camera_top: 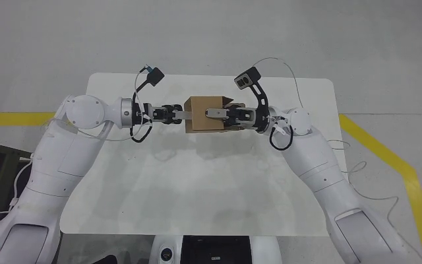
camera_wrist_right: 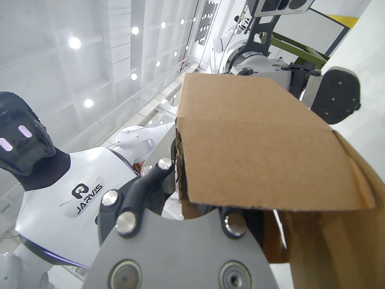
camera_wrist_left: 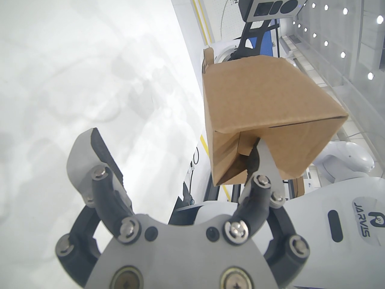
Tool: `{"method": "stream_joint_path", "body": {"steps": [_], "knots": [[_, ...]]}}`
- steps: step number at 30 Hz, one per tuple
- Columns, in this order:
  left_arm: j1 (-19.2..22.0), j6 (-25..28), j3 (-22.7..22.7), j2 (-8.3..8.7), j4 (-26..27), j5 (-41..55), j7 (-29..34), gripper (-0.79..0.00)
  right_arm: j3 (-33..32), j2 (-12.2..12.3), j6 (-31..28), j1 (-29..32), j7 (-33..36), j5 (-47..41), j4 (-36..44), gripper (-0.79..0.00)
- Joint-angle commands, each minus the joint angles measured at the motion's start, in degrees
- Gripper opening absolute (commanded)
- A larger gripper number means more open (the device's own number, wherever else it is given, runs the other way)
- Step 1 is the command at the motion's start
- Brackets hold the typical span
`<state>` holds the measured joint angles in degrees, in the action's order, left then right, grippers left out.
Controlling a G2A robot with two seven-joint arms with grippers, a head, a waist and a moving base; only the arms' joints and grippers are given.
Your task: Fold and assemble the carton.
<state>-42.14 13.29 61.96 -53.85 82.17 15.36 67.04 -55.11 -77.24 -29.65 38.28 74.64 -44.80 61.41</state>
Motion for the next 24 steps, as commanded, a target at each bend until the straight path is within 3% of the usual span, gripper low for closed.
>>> {"method": "stream_joint_path", "body": {"steps": [1,24], "knots": [[0.0,0.0,-0.1,-0.05,0.1,0.1,0.0,0.000,0.0,0.0,0.0,0.0,0.0,0.0,0.0,-0.785],[0.2,0.2,0.0,-0.23,0.3,-0.2,0.4,0.000,-0.2,-0.2,0.1,0.2,0.1,0.6,-0.2,-0.785]]}}
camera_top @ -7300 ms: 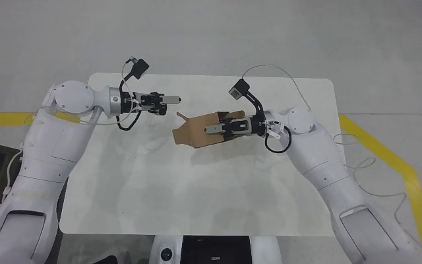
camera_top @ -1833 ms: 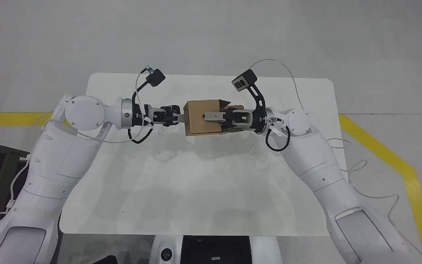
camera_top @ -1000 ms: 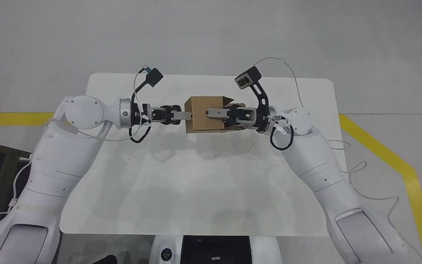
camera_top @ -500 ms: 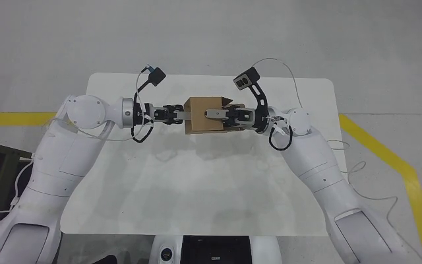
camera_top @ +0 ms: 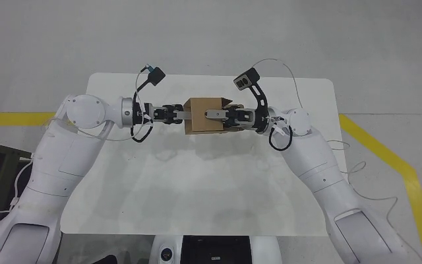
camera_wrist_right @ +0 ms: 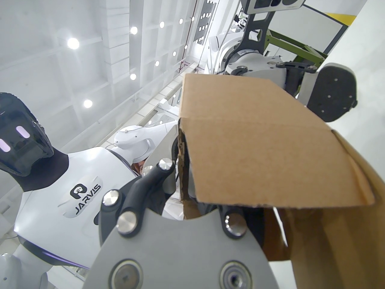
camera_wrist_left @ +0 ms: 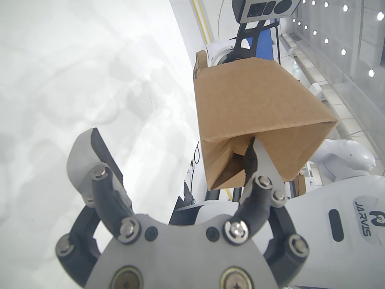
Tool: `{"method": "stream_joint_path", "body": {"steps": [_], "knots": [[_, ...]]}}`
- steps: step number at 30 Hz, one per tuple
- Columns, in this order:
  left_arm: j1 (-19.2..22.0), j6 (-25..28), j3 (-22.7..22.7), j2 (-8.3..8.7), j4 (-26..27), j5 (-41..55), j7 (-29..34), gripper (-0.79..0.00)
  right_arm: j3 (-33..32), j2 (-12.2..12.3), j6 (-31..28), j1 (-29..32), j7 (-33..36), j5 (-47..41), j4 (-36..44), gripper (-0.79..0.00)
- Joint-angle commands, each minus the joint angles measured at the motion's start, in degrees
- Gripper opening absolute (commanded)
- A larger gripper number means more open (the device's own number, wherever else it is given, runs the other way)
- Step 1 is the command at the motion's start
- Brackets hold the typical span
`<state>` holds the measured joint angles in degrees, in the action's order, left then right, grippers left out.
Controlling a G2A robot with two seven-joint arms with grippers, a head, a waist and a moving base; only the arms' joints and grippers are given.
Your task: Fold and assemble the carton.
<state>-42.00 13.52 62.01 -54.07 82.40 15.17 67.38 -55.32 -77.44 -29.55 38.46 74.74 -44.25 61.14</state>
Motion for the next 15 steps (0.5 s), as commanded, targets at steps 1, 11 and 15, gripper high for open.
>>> {"method": "stream_joint_path", "body": {"steps": [1,11,15], "knots": [[0.0,0.0,0.0,-0.03,0.0,0.1,0.0,0.000,0.0,0.0,0.0,0.0,0.0,0.0,0.1,-0.785],[0.1,0.0,-0.2,-0.14,0.1,0.1,0.3,0.000,-0.1,0.0,0.1,0.0,0.1,0.1,0.1,-0.785],[0.0,0.1,-0.1,-0.14,0.0,0.1,0.4,0.000,-0.3,0.0,0.1,0.0,0.1,0.3,-0.1,-0.785]]}}
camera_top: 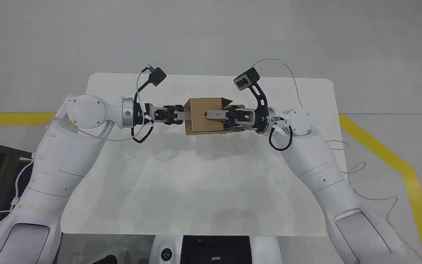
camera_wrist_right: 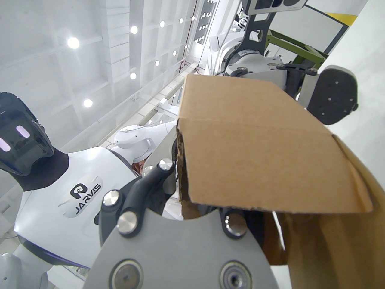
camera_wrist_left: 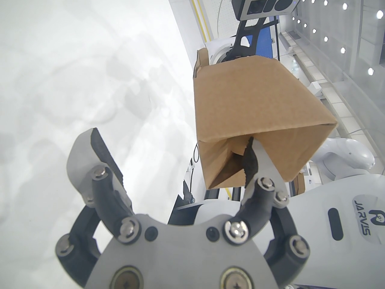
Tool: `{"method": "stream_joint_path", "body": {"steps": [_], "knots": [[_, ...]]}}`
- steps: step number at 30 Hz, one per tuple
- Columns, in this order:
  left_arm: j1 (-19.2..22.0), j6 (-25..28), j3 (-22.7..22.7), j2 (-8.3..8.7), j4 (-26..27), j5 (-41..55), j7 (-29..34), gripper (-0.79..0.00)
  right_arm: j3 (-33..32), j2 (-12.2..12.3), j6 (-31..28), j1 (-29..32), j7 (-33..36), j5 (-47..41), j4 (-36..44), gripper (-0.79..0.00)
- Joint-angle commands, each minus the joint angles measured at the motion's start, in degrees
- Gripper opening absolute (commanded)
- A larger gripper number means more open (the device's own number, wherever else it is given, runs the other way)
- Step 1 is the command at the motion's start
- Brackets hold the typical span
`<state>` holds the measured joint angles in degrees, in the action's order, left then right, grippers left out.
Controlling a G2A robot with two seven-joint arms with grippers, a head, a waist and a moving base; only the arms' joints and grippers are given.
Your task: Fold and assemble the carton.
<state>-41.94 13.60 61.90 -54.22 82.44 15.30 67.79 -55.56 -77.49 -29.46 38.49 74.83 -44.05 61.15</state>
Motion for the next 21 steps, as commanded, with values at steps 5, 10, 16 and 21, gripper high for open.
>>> {"method": "stream_joint_path", "body": {"steps": [5,10,16,21], "knots": [[-0.2,0.3,0.9,0.21,-0.8,-0.7,-0.1,0.000,-0.4,0.2,0.0,-0.2,0.0,0.9,-1.3,-0.785],[-0.6,0.1,1.8,0.43,-1.1,-0.9,-0.2,0.000,-0.8,0.3,0.1,-0.3,0.1,1.2,-1.8,-0.785],[-0.7,-0.6,1.0,0.32,-0.5,-1.9,-0.2,0.000,-0.6,0.3,0.3,-0.3,0.3,0.9,-0.9,-0.785],[-0.4,-1.2,0.1,0.12,0.1,-2.5,0.0,0.000,-0.3,0.1,0.2,-0.2,0.2,1.0,-0.6,-0.785]]}}
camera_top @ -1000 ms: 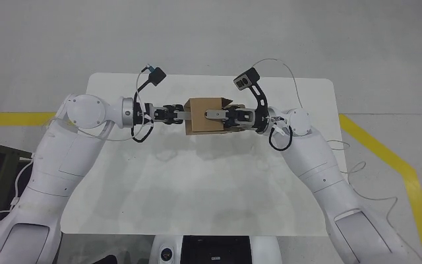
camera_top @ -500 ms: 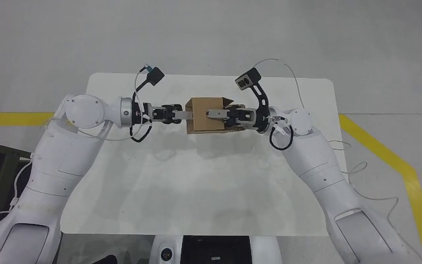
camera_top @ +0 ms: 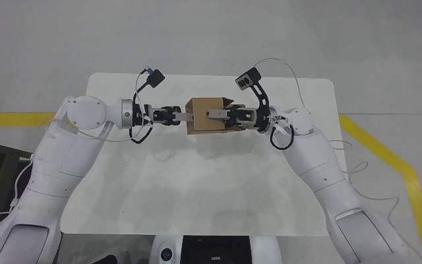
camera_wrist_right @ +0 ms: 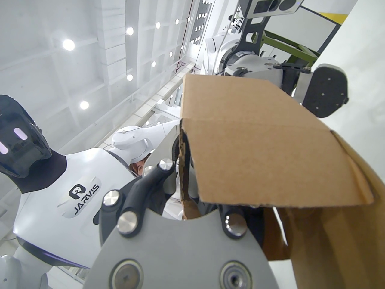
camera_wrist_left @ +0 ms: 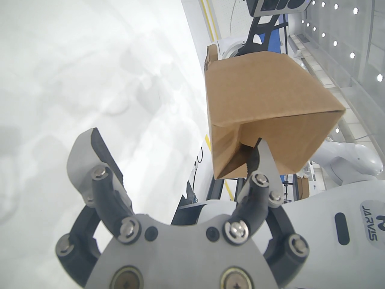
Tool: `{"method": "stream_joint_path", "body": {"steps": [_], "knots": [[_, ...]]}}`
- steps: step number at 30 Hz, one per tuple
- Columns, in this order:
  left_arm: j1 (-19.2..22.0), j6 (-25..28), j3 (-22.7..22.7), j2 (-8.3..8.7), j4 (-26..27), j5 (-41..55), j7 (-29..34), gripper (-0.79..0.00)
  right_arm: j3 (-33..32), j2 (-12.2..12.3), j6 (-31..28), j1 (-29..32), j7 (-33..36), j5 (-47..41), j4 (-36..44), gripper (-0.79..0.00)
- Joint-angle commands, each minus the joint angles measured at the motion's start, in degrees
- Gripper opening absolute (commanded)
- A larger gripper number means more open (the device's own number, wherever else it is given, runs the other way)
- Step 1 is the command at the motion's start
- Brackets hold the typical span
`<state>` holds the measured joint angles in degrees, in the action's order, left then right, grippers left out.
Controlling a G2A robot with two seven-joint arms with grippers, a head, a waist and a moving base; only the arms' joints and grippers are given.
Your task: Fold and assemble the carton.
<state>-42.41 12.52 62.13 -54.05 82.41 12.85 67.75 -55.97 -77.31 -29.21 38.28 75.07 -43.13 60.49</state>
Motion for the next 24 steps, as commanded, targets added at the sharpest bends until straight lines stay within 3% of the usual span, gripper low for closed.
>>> {"method": "stream_joint_path", "body": {"steps": [1,13,24], "knots": [[0.2,-0.2,-0.3,-0.08,0.1,-0.1,-0.1,0.000,0.2,-0.1,-0.1,0.0,-0.1,0.1,0.1,-0.785],[0.9,0.2,-0.8,-0.36,0.2,0.4,0.0,0.000,0.6,-0.2,-0.5,-0.1,-0.5,0.6,0.1,-0.785],[-0.6,2.7,3.7,0.87,-0.6,-3.4,-1.2,0.000,1.0,0.2,0.7,-1.8,-0.5,7.9,-8.4,-0.785]]}}
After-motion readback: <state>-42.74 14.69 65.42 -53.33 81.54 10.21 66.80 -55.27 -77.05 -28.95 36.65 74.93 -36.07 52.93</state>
